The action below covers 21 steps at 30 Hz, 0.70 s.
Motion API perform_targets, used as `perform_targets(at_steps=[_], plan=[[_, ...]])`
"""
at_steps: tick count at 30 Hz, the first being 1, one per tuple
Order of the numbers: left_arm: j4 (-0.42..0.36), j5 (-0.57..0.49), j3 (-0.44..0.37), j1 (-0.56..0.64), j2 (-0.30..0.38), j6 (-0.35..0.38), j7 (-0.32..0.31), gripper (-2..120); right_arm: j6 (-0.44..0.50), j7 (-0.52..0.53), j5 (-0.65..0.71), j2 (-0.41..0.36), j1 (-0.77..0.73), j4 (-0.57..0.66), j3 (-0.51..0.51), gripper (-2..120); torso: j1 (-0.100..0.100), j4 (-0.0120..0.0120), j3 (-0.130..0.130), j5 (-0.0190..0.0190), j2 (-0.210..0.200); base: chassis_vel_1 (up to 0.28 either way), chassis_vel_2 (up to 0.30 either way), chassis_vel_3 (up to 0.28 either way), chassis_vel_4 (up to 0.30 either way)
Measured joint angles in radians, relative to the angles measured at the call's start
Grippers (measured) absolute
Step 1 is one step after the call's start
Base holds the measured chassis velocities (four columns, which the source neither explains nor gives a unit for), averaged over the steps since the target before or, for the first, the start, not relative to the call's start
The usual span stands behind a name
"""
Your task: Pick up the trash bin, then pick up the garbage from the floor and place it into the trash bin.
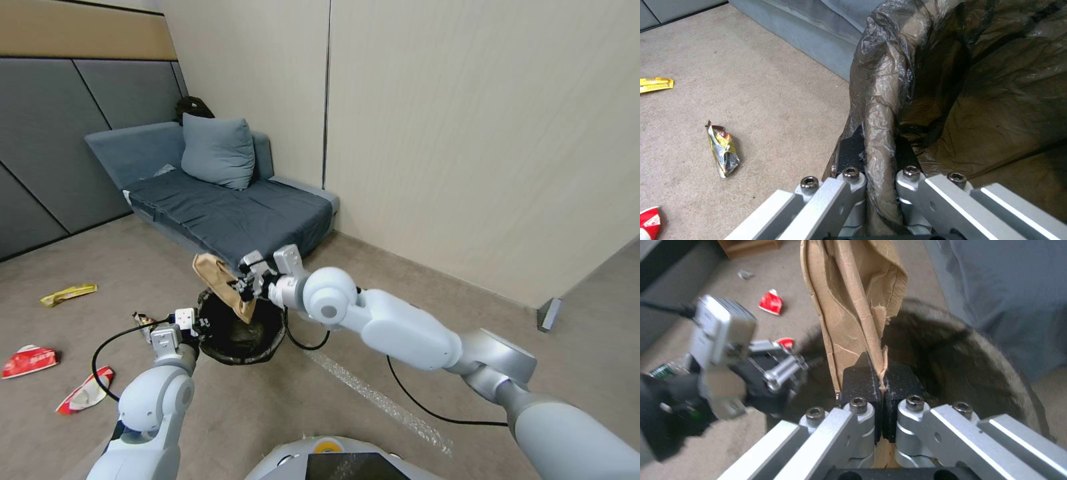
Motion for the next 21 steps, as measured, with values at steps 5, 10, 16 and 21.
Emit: perform_targets(at_steps=[5,10,16,21], plan=[[0.007,0.000,0.000,-0.002,0.000,0.000,0.000,0,-0.010,-0.001,-0.003,-0.001,-0.007,-0.005,0.001,3,0.000,0.0000,0.000,0.0000,0.000,0.000,0.000,0.000,0.000],[0.018,0.000,0.001,-0.005,-0.004,0.000,0.001,0,-0.008,0.000,0.004,0.008,-0.009,-0.013,0.009,22,0.000,0.0001,0.000,0.0001,0.000,0.000,0.000,0.000,0.000],[0.025,0.000,0.001,-0.012,-0.002,0.000,0.001,0,-0.002,0.002,0.010,0.020,-0.005,-0.027,0.011,43,0.000,0.0000,0.000,0.0001,0.000,0.000,0.000,0.000,0.000],[0.024,-0.003,-0.001,-0.010,0.003,0.000,0.001,0,0.004,0.005,0.012,0.030,-0.003,-0.036,0.011,61,0.000,0.0001,0.000,0.0001,0.000,0.000,0.000,0.000,0.000]])
